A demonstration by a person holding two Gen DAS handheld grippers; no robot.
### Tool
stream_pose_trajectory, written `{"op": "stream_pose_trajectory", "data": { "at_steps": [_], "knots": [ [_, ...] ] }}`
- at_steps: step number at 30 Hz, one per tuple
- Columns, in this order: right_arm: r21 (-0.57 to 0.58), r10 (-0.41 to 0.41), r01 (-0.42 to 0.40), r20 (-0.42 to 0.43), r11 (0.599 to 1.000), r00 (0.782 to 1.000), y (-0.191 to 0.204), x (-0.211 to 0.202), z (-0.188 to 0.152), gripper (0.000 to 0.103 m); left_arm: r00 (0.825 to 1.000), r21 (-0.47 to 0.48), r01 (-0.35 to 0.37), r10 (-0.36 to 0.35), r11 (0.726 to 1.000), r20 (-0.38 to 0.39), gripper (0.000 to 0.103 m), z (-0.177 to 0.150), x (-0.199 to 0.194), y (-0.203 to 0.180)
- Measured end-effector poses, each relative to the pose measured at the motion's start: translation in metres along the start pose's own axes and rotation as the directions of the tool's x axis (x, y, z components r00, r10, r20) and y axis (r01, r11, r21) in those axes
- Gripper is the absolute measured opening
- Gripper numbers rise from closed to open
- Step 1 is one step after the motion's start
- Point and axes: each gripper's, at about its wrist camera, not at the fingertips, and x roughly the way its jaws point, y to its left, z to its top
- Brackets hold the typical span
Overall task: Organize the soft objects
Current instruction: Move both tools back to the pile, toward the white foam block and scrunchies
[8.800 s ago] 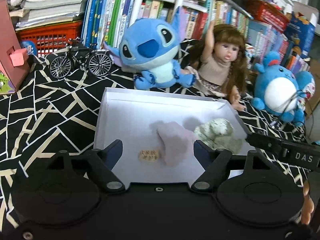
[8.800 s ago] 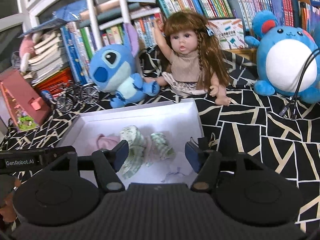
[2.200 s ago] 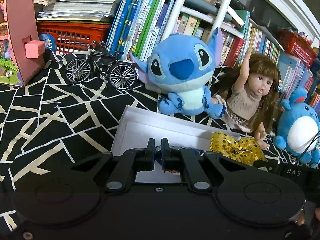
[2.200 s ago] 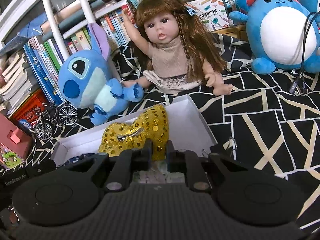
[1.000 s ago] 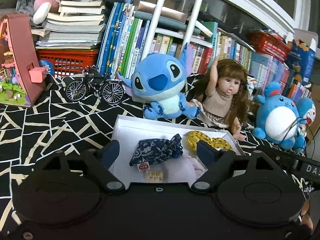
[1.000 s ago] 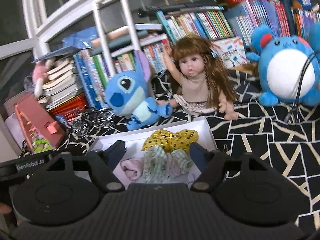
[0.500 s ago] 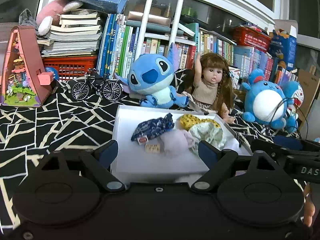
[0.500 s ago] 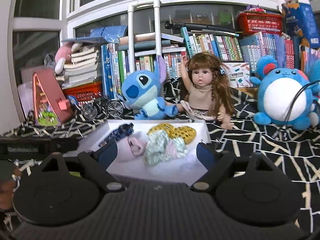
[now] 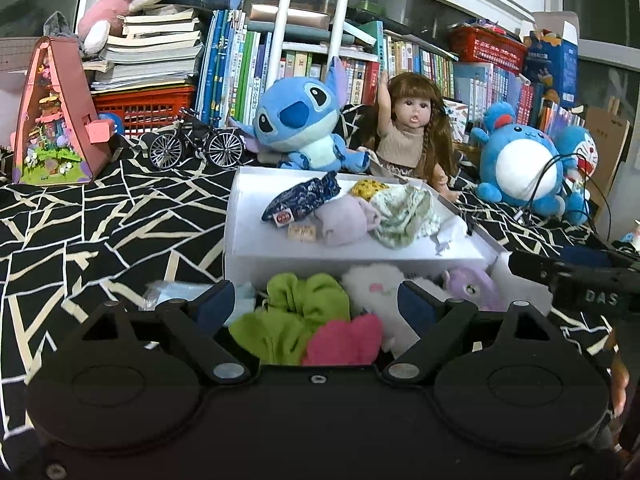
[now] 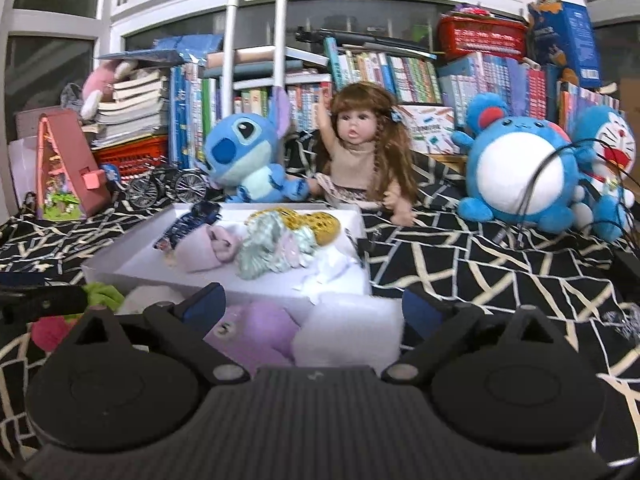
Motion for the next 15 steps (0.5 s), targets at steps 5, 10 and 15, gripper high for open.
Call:
{"op": "stream_pose_trajectory", "data": {
  "at_steps": [5,10,15],
  "knots": [
    [0.024,-0.045,0.045,-0.018,0.999,0.999,-0.008,0.003,-0.008,0.099,1.000,0.028,0.000,-0.001,1.000,0.009,0.087,-0.009,-0.010,-0.004],
    [0.058,-0.065,0.067,-0.034,0.996,0.997,-0.014,0.007,-0.015,0.099,0.999,0.083,0.001,-0.004,0.997,0.036,0.086,-0.016,-0.020,-0.012],
    [0.067,-0.068,0.070,-0.032,0.995,0.997,-0.012,0.009,-0.019,0.099,0.999,0.095,0.010,-0.014,0.995,0.043,0.080,-0.020,-0.025,-0.017]
  ]
}}
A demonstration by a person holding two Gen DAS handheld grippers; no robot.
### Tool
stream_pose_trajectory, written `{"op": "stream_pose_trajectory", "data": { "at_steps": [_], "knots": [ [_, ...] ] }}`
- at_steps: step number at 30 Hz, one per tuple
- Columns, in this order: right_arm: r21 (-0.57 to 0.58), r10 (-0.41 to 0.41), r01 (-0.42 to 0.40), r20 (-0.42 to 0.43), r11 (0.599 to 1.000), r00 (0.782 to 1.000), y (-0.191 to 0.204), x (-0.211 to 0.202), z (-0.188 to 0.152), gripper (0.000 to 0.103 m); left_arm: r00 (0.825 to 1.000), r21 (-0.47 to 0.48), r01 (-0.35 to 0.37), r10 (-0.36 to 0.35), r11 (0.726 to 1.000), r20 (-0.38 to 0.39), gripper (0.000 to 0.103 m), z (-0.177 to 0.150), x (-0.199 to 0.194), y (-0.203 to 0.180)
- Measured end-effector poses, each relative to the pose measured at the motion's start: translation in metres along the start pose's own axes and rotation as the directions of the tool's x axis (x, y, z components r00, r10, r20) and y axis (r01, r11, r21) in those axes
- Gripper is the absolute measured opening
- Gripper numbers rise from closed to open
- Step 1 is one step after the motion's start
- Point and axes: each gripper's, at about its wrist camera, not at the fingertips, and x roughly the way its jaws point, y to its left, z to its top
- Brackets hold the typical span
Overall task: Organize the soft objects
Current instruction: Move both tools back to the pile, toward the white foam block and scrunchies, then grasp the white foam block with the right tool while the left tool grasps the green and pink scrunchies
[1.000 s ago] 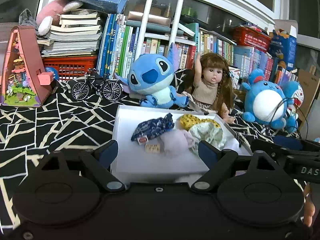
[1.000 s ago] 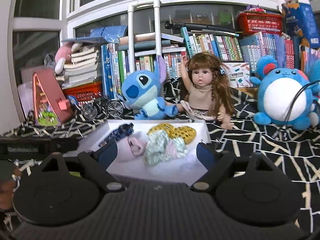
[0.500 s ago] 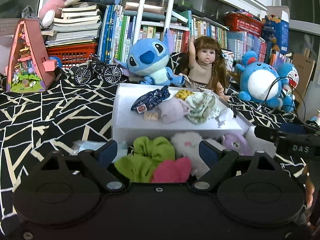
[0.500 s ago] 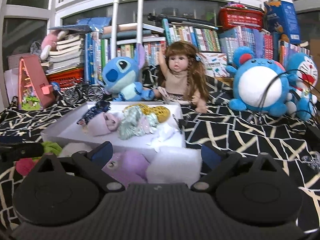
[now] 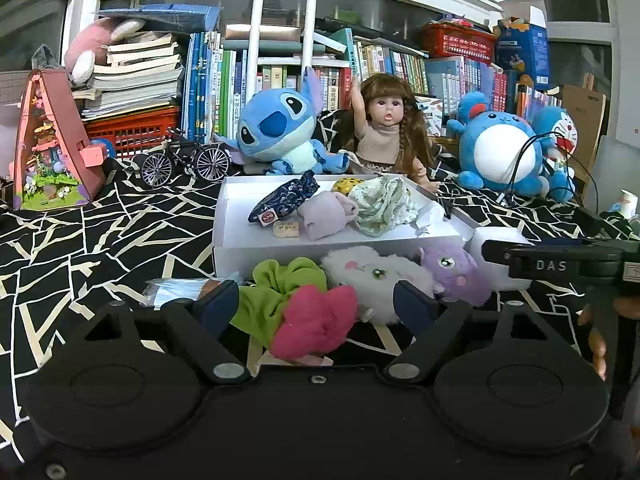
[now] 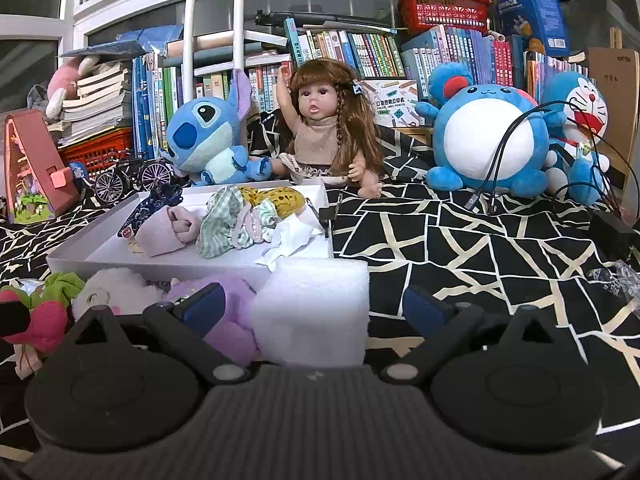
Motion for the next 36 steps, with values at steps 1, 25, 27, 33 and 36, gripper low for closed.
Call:
{"op": "stream_pose_trajectory", "data": {
  "at_steps": [1,25,27,33,36],
  "knots": [
    [0.001,0.000,0.000,0.001,1.000,1.000,0.001,0.000,0.000,0.099,1.000,-0.001,-0.001,0.001,1.000,0.000,0.079,-0.001,0.000,-0.001],
    [0.074,0.001,-0.001,-0.005,0.997,1.000,-0.001,0.012,-0.009,0.091,0.999,0.074,-0.027,0.025,0.997,0.037,0.041,-0.014,-0.001,-0.017],
    [0.081,0.003,-0.002,-0.009,0.997,1.000,-0.002,0.012,-0.009,0.090,0.998,0.071,-0.044,0.041,0.997,0.044,0.042,-0.014,0.001,-0.018],
    [0.095,0.011,-0.010,-0.018,0.995,1.000,-0.004,0.014,-0.009,0.090,0.990,0.089,-0.114,0.106,0.989,0.098,0.072,-0.014,-0.002,-0.017],
    [0.089,0.011,-0.009,-0.022,0.996,1.000,-0.003,0.014,-0.009,0.090,0.991,0.089,-0.126,0.122,0.988,0.049,0.075,-0.013,0.007,-0.013]
  ]
}}
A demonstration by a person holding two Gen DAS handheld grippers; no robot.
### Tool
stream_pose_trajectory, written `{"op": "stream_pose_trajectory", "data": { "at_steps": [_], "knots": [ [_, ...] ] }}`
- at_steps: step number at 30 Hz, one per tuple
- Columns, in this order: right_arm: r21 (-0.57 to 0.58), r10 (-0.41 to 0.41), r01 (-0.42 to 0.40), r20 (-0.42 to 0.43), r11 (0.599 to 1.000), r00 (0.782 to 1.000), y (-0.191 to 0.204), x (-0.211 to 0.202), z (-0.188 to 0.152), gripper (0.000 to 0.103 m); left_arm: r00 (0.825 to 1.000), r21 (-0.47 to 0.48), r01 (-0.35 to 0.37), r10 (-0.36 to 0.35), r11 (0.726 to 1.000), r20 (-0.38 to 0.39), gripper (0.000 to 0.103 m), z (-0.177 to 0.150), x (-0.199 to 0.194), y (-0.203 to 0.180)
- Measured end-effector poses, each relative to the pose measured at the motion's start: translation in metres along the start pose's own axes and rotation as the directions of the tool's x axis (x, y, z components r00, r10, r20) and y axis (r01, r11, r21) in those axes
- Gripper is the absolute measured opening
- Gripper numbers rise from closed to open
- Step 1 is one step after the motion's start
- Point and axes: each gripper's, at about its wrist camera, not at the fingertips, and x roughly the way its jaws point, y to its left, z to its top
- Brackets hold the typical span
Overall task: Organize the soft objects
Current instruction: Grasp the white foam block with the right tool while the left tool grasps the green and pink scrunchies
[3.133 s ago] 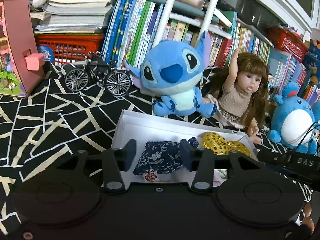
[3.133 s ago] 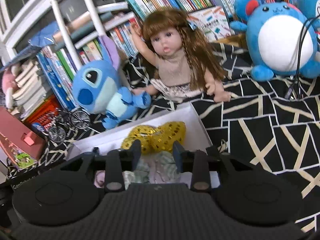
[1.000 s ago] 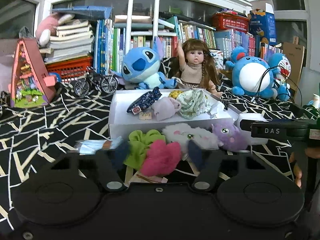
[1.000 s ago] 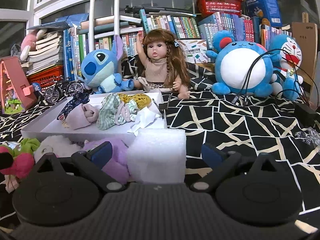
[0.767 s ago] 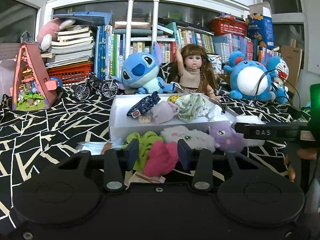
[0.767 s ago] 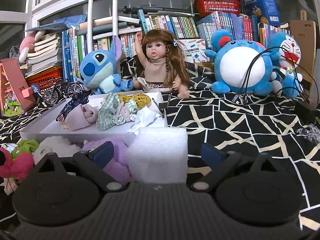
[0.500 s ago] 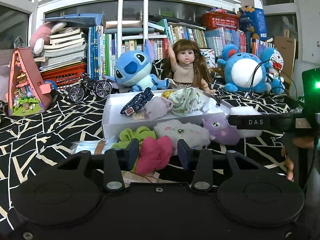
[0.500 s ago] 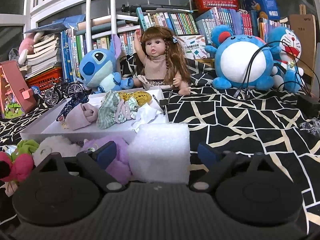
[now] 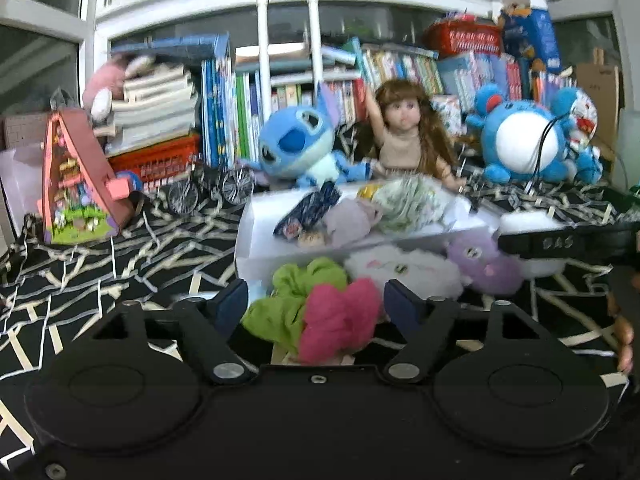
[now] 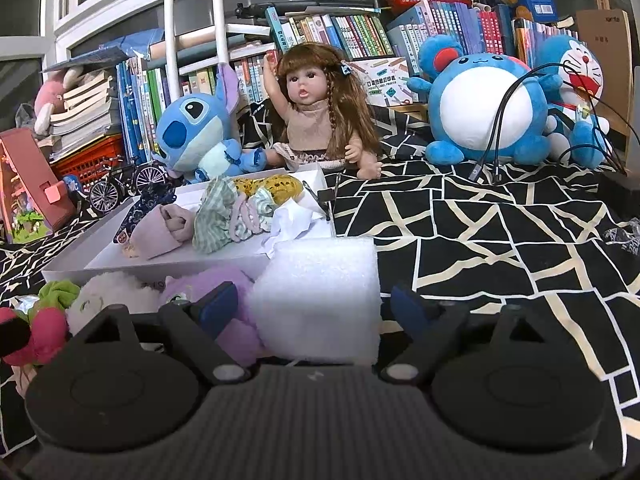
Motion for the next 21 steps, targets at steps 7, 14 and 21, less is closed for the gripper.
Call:
{"op": "stream_pose_trajectory", "data": {
  "at_steps": [7,14,21],
  "knots": [
    [-0.020,-0.007,0.006,-0.022,1.000,1.000,0.004,0.004,0.001,0.089,0.994,-0.088,0.042,-0.050,0.995,-0.097,0.075,0.000,0.024,0.011],
    [-0.015,0.013,-0.014,-0.036,1.000,0.999,0.005,0.001,0.007,0.068,0.992,-0.150,0.085,-0.098,0.985,-0.085,0.039,0.007,0.026,0.019],
    [-0.018,0.037,-0.037,0.000,0.999,0.999,0.006,-0.010,0.025,0.068,0.994,-0.134,0.105,-0.109,0.985,-0.024,0.038,0.027,0.010,0.024]
  ]
}}
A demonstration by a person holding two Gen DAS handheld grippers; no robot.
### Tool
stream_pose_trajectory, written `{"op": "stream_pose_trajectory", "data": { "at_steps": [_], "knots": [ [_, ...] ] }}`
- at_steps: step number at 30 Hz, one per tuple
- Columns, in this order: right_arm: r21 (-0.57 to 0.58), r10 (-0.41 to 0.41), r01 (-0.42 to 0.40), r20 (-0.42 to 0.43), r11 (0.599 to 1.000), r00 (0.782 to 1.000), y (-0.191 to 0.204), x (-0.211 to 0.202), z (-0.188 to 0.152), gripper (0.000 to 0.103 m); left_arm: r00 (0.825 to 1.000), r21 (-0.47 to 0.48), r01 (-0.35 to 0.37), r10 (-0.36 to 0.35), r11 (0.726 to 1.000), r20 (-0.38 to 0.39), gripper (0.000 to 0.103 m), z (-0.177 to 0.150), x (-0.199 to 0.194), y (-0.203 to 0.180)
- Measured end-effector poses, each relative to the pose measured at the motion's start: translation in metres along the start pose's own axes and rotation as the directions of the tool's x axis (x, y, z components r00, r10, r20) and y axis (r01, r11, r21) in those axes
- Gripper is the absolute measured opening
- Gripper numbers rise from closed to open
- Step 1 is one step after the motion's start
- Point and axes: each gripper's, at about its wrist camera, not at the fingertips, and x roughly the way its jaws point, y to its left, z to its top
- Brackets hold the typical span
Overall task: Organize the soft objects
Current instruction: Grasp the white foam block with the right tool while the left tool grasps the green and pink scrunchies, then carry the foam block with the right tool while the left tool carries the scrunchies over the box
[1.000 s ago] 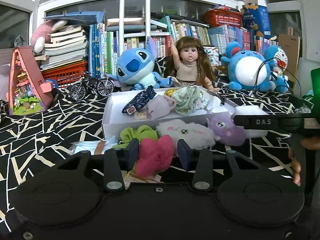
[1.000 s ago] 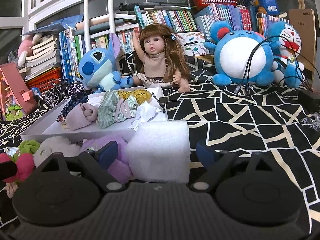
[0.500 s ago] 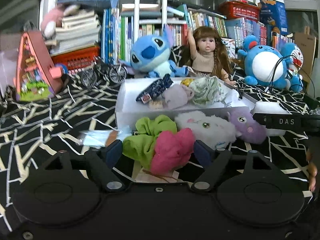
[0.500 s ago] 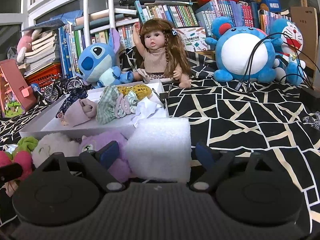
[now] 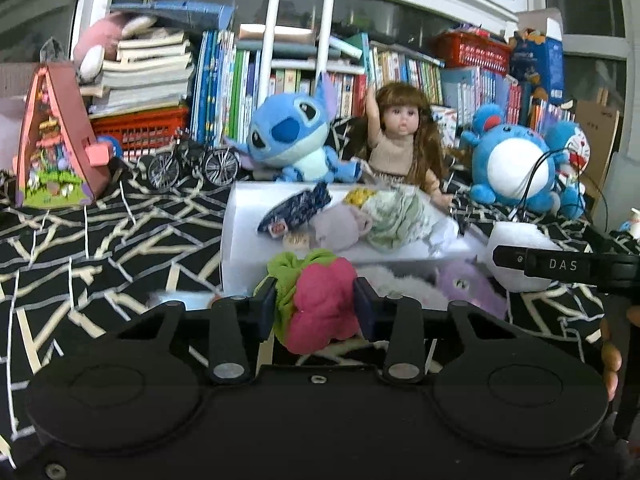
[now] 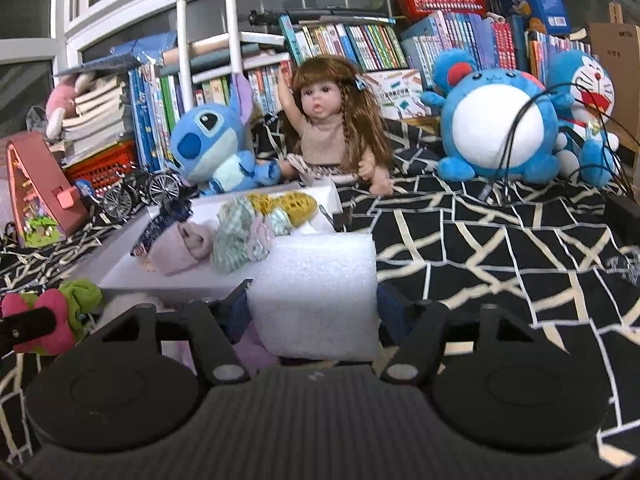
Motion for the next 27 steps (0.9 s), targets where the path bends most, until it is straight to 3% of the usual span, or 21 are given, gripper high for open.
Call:
{"op": "stream_pose_trajectory", "data": {
  "at_steps": [3,9,15,27],
  "knots": [
    [-0.022,0.027,-0.027,-0.015,0.999,1.000,0.004,0.001,0.013,0.068,1.000,-0.010,0.006,-0.006,1.000,0.018,0.038,0.014,0.000,0.003],
    [-0.001,0.122,-0.123,-0.153,0.992,0.981,0.011,0.025,0.039,0.068,0.999,-0.079,0.036,-0.035,0.996,0.014,0.038,0.047,0.015,0.016],
    [-0.009,0.133,-0.138,-0.197,0.990,0.971,0.021,0.040,0.055,0.068,0.998,-0.097,0.050,-0.052,0.994,-0.017,0.038,0.067,0.040,0.021],
    [-0.043,0.133,-0.152,-0.285,0.988,0.949,0.037,0.077,0.058,0.067,0.993,-0.110,0.016,-0.029,0.994,-0.117,0.037,0.067,0.100,0.021]
  ]
}}
